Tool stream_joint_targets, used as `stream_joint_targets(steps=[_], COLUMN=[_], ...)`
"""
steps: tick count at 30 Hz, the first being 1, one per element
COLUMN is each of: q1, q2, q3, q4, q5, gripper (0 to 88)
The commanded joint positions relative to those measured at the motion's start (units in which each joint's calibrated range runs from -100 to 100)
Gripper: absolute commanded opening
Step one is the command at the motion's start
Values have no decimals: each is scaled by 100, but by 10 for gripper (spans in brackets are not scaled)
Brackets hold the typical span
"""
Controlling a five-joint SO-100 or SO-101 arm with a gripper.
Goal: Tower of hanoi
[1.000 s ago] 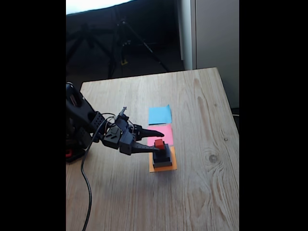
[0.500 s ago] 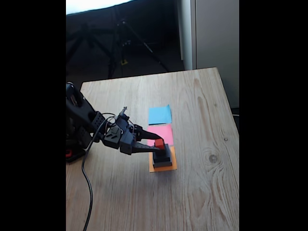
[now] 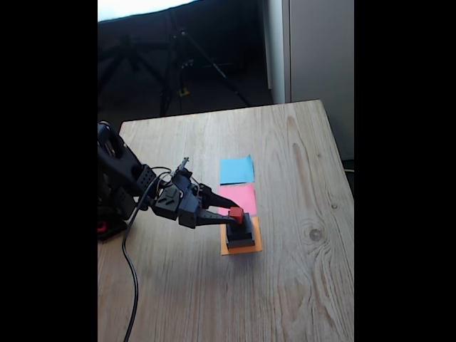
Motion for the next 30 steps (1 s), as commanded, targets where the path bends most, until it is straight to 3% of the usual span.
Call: stream_joint_targets(steps=[1, 16, 30], q1=[-74, -208, -400], q2=[-40, -593, -2970], q3=[-198, -162, -1544], q4=[-108, 402, 4846], q5=[52, 52, 52], gripper=[42, 15, 4])
